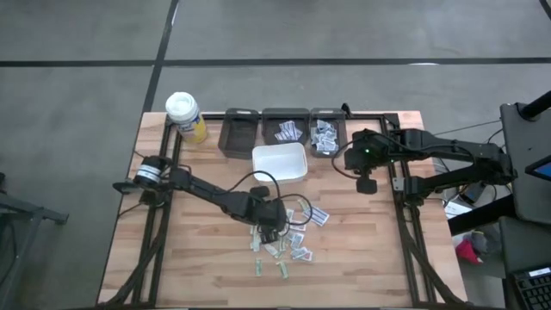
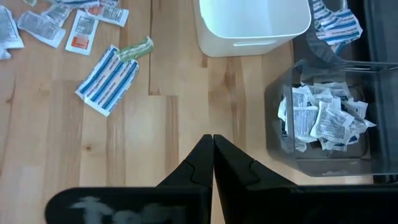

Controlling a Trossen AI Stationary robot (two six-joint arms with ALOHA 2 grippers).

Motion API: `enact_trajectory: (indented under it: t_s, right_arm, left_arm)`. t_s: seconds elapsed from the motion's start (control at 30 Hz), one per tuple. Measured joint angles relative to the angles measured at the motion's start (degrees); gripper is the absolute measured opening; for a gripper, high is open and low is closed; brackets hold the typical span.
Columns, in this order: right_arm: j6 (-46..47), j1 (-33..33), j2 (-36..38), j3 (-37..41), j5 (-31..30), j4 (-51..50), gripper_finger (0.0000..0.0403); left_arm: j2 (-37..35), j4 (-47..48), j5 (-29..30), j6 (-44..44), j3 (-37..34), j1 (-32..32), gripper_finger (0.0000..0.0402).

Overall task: Pick & Place First Aid Supplies
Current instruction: Put the blue bandage pack into the middle black bin

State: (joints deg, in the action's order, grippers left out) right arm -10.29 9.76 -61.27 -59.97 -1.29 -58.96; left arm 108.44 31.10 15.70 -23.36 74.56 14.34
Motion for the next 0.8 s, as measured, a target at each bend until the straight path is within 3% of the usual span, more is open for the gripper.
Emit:
enact_trajectory:
  t_s: [0.2, 0.47, 0.8]
  right_arm:
    - [0.9, 0.0, 0.0, -0.7, 0.0, 0.1, 0.0008]
    - [0.9, 0.0, 0.0, -0.7, 0.0, 0.0, 0.0008]
    - [0.8, 0.0, 0.0, -0.7, 0.0, 0.0, 0.0008]
  left_arm:
    - [0.0, -2.5, -0.3, 4.0, -0.9, -3.4, 0.0132]
    - [0.0, -2.6, -5.8, 10.1, -0.9, -6.6, 0.0132]
    - [0.0, -5.6, -8.0, 9.6, -3.9, -6.9, 0.0132]
